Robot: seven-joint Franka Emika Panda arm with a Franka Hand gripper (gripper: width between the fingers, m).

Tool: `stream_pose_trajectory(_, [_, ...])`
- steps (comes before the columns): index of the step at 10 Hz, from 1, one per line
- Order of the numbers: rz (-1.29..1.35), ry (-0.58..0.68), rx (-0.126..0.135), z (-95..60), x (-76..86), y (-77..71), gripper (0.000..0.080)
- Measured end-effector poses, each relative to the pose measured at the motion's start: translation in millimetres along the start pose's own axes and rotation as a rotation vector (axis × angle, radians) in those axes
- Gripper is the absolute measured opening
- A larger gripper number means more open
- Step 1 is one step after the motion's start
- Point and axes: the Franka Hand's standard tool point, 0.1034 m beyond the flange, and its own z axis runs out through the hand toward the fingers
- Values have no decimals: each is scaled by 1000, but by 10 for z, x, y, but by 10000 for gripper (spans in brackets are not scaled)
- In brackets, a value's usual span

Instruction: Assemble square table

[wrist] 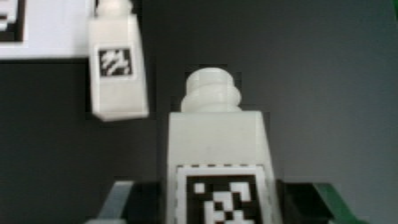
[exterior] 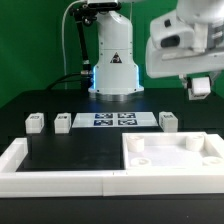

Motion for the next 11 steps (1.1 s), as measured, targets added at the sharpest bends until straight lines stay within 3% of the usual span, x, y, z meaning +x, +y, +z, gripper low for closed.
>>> stream_pose_trajectory(1, [-1,38,0,-74,-12,-4,290])
stream_pose_trajectory(4, [-13,269,0,-85,76,-11,290])
stream_pose_trajectory(6, [-64,392,-4,-97,190,94,290])
stream_pose_trajectory(9, [-95,593,-4,-364,427,161,290])
stream_pose_trajectory(11, [-104,713,-8,-412,477,179,290])
